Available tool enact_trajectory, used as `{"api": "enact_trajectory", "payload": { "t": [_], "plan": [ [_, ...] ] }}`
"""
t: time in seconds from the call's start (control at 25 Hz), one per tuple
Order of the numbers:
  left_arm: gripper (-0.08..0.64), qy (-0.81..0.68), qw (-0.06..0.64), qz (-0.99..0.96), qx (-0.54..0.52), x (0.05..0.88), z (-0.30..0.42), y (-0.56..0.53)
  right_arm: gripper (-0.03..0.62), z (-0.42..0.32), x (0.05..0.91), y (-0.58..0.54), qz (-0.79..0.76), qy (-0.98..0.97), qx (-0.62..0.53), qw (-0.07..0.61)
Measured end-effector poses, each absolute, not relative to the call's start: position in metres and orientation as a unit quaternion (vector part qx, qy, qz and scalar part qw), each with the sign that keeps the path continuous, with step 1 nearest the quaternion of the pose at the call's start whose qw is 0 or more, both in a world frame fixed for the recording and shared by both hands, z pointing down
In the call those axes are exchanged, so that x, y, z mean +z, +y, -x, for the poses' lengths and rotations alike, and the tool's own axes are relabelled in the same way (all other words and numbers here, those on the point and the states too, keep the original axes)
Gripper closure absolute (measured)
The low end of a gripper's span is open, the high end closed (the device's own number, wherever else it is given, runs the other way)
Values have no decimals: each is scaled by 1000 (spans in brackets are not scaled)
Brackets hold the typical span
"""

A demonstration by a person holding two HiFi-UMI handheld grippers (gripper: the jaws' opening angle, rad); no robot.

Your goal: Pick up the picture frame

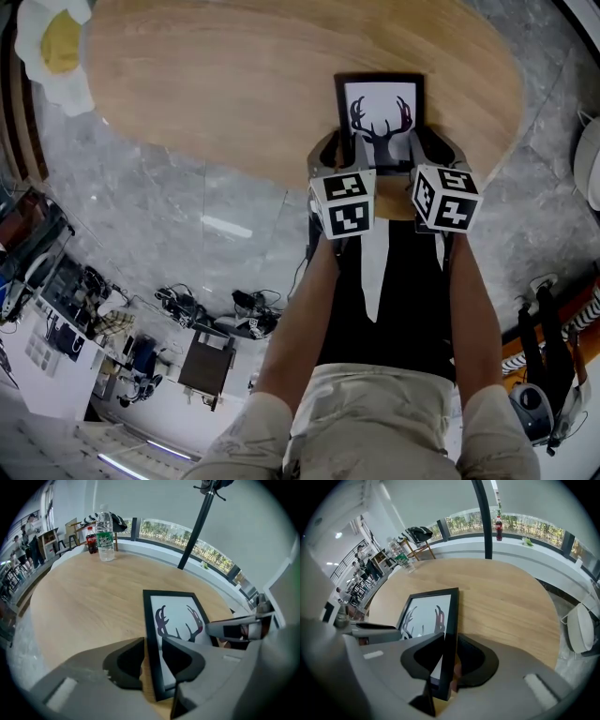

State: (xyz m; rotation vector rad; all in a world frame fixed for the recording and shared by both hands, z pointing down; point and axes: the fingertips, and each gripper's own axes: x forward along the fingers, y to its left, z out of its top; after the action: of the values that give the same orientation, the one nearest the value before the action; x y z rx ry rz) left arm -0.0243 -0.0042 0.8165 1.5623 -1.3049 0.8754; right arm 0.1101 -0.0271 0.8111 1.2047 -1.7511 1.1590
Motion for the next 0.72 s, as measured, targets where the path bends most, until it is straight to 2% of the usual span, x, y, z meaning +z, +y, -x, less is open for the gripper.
{"api": "enact_trajectory", "payload": {
  "t": [0.52, 0.72],
  "plan": [
    [457, -513, 471, -634, 336, 815, 25, -3, 518, -109, 809, -27, -467, -678, 443, 356],
    [476, -507, 459, -646, 338, 808, 25, -6, 520, -110, 807, -28, -468, -676, 448, 352]
  ]
}}
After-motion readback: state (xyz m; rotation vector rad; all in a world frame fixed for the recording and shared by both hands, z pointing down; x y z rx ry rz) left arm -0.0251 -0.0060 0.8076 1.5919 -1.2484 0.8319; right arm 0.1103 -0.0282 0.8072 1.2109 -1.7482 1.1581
